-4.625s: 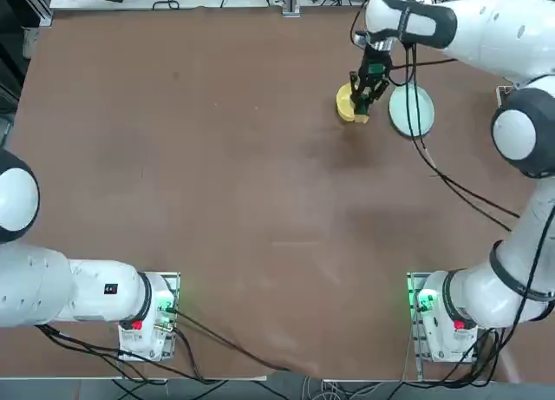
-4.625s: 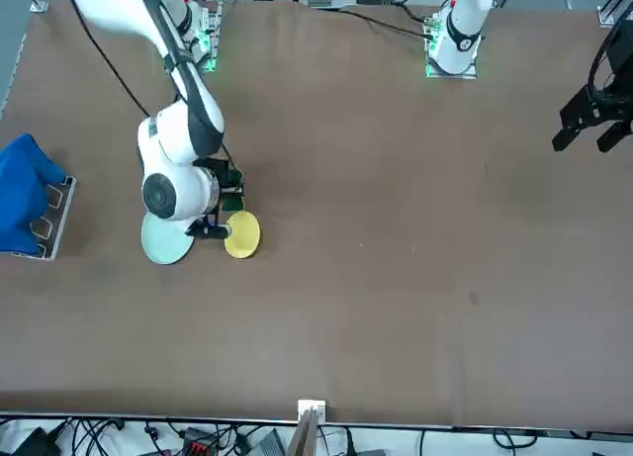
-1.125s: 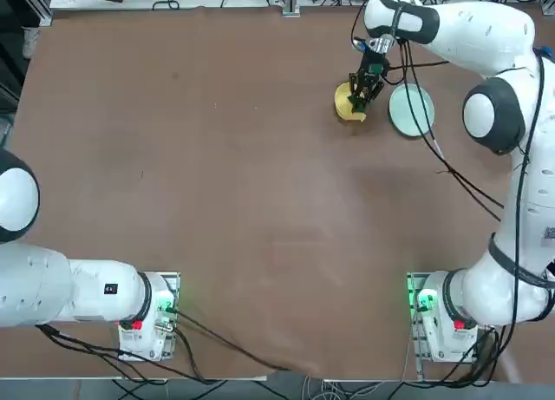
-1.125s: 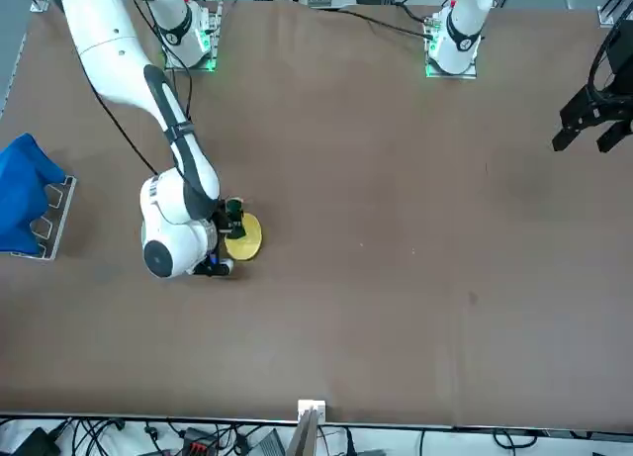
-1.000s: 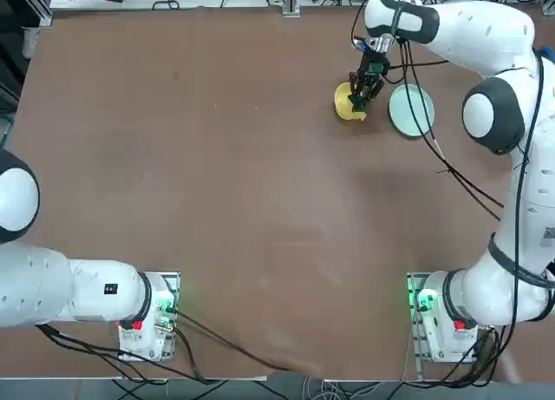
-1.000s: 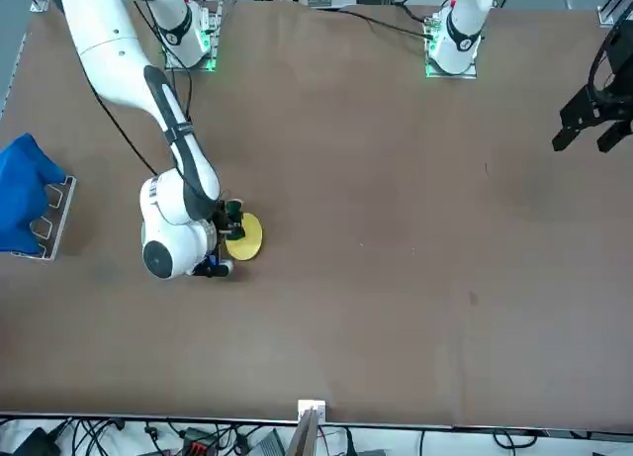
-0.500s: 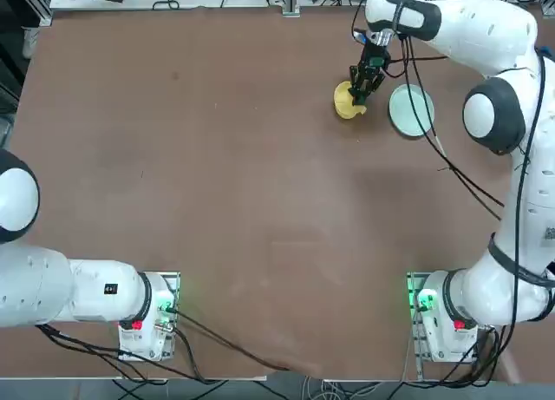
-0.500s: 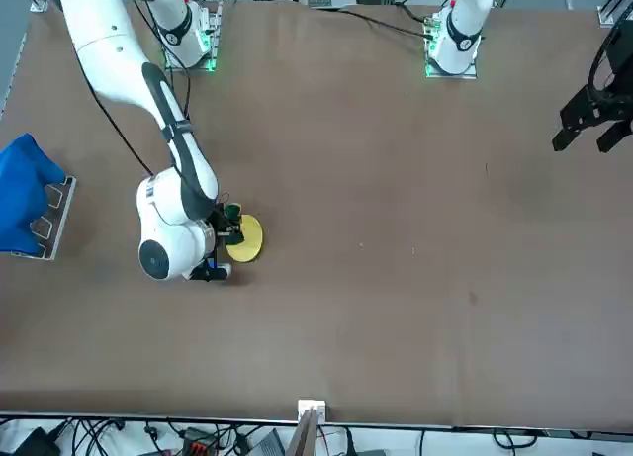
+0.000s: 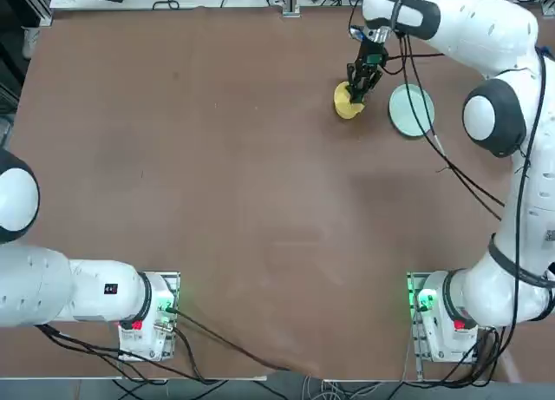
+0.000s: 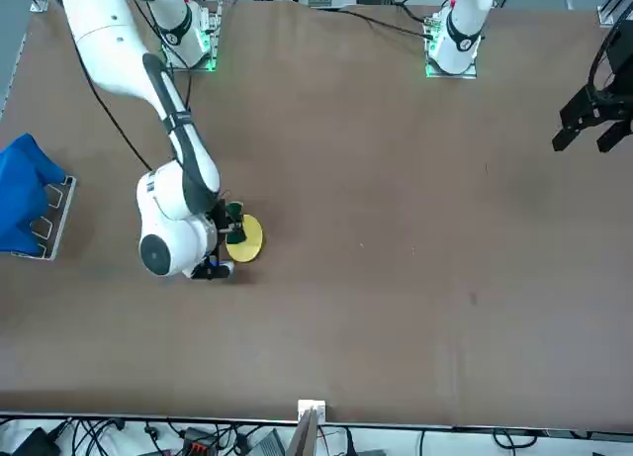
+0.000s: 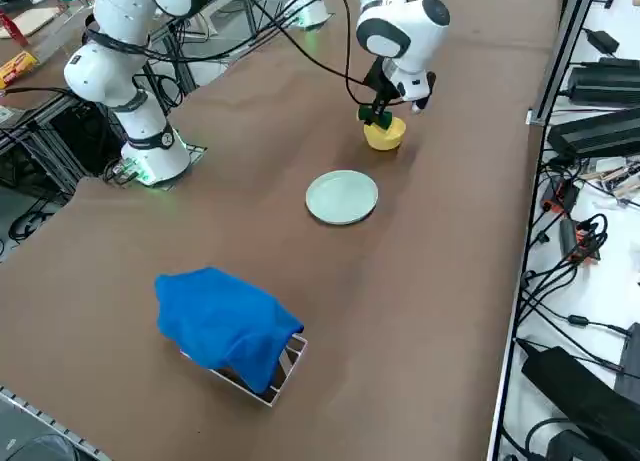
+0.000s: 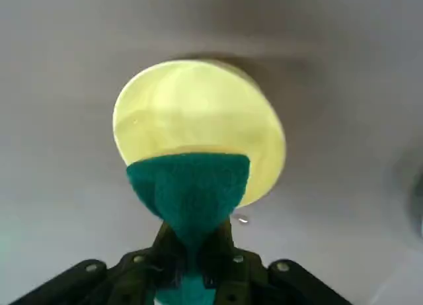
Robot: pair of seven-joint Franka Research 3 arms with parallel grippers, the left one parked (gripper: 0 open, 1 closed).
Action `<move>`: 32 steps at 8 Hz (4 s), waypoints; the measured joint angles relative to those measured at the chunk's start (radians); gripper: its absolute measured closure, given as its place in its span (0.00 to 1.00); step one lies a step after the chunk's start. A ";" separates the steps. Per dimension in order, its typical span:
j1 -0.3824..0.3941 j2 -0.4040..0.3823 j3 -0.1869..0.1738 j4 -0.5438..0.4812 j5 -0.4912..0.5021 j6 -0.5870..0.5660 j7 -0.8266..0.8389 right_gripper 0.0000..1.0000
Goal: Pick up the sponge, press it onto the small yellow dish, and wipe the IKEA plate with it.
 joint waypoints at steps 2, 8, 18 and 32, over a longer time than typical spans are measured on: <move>0.012 0.012 -0.009 -0.002 0.000 0.000 0.000 0.85; 0.012 0.028 -0.039 0.055 0.000 0.003 -0.006 0.85; 0.046 0.083 -0.056 0.080 0.000 0.034 -0.006 0.85; 0.068 0.127 -0.066 0.080 0.000 0.102 -0.006 0.85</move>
